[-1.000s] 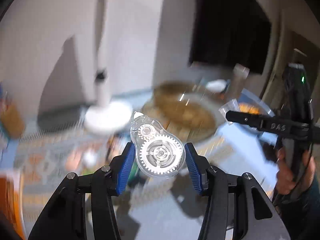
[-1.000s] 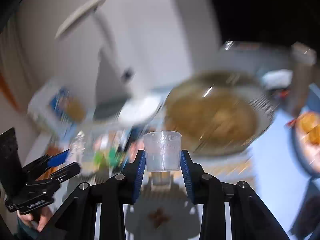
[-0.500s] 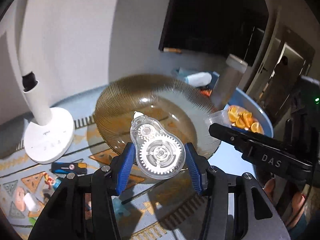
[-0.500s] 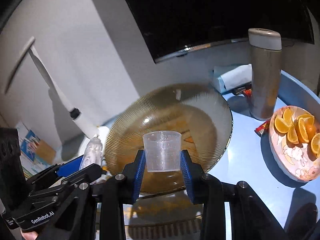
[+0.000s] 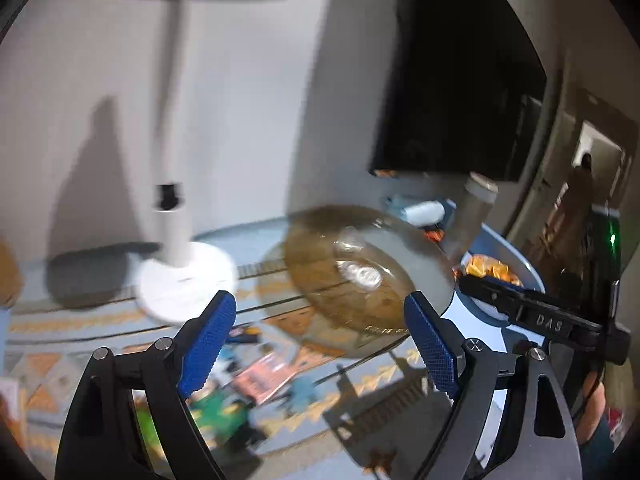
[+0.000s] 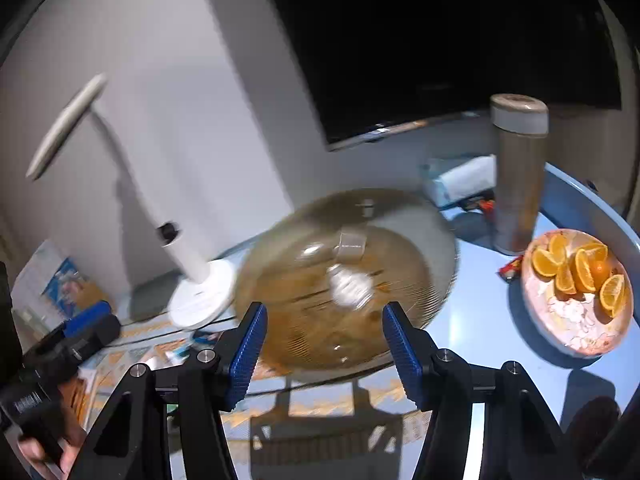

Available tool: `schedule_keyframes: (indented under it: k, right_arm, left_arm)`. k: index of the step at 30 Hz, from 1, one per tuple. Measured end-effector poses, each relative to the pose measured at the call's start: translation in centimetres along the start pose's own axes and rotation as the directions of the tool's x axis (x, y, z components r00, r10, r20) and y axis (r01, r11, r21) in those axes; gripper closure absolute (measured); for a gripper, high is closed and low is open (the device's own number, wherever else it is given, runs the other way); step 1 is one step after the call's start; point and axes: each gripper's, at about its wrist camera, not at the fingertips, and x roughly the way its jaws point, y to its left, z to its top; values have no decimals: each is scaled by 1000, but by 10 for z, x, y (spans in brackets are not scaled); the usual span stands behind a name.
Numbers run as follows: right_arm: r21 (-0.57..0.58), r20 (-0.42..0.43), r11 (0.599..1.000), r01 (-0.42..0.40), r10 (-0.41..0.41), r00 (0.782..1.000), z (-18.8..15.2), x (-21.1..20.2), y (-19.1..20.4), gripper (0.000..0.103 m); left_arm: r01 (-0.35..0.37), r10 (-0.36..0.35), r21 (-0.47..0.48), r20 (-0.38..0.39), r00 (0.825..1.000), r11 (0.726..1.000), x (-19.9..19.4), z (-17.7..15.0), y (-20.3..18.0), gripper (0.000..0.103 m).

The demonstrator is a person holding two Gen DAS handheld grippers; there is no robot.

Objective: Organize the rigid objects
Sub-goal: 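Carry the tape dispenser and cup into the amber bowl and release both, then move both tools back over the pile of toys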

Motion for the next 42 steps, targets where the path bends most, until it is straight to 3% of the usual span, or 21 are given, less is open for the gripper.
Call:
schedule_keyframes:
  k: [5,9,12,20,28,42]
  right_arm:
    - [-124,-10,987,-107,106,994,-44,-10,61,14]
    - [-174,-98,974,-145,129,987,-86,17,94,14]
    - [-241,-123,963,-122,94,988,-111,38,108,14]
    - [-291,-140,954,-68,28,990,-132,61,104,14]
    - [-195,-165,977,-84,51,985,-127,67,84,13]
    - [-250,-178,968,-23,-22,984,-131,75,94,13]
  left_arm:
    - [-124,127,-63,36,991,990,-62,-37,48,17]
    - [-231,229,-135,-31,973,964,-64,-86,87,13]
    - [-296,281,-185,-102,954,937,-51,-121,115,13]
    - [-321,285,-249,-168,944,914,-24,-163,141,13]
    - [-322,302,-159,-136,944,933,-26,-165,123,13]
    - [-321,294,-152,-174,940,935,-20,-166,124,13]
